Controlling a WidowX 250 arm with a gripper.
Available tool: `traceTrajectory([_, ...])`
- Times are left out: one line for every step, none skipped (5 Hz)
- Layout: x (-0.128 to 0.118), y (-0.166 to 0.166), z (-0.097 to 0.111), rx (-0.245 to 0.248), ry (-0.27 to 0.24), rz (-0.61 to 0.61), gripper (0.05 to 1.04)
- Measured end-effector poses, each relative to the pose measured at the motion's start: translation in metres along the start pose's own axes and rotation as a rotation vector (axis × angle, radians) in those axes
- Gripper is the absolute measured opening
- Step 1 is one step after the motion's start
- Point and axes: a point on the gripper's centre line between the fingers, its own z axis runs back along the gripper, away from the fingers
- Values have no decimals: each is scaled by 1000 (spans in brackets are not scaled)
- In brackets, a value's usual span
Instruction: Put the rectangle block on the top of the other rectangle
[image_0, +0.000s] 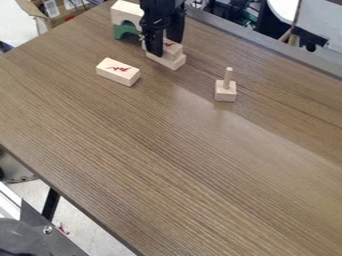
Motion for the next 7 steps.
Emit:
traceTrajectory([0,0,-1,-3,-1,5,534])
traceTrajectory([-1,3,-2,-6,-2,11,534])
traceTrajectory([-1,10,3,-3,-16,5,534])
traceTrajectory([-1,16,20,-45,-35,12,534])
traceTrajectory([-4,25,48,-115,-60,33,534])
traceTrajectory([-4,36,63,-143,-81,59,534])
traceTrajectory([-2,47,61,-122,-82,81,534])
